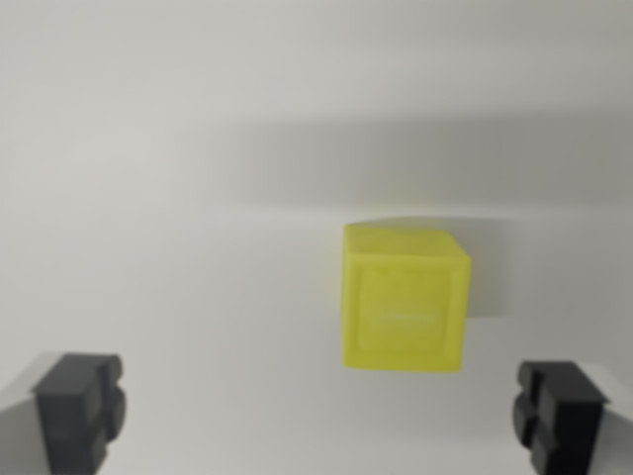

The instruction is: Pick yellow cube

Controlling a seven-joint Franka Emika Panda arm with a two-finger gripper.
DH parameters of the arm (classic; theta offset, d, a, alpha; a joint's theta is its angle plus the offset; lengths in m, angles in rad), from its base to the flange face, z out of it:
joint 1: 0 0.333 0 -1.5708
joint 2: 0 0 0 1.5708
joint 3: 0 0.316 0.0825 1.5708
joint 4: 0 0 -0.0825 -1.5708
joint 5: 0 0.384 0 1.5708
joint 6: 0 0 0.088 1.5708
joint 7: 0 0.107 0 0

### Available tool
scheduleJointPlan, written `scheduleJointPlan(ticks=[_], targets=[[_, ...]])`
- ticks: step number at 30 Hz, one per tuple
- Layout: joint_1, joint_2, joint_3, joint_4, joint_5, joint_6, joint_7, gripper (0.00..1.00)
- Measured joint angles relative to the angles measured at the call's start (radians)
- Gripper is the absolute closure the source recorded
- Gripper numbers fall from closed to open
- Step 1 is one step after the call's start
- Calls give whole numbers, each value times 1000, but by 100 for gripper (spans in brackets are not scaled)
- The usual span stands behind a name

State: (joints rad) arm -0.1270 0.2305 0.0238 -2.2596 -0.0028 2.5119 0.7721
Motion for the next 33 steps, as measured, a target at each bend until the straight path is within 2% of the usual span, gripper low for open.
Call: scheduleJointPlan(ticks=[33], targets=[[-37,91,0,-49,-8,128,-14,0]])
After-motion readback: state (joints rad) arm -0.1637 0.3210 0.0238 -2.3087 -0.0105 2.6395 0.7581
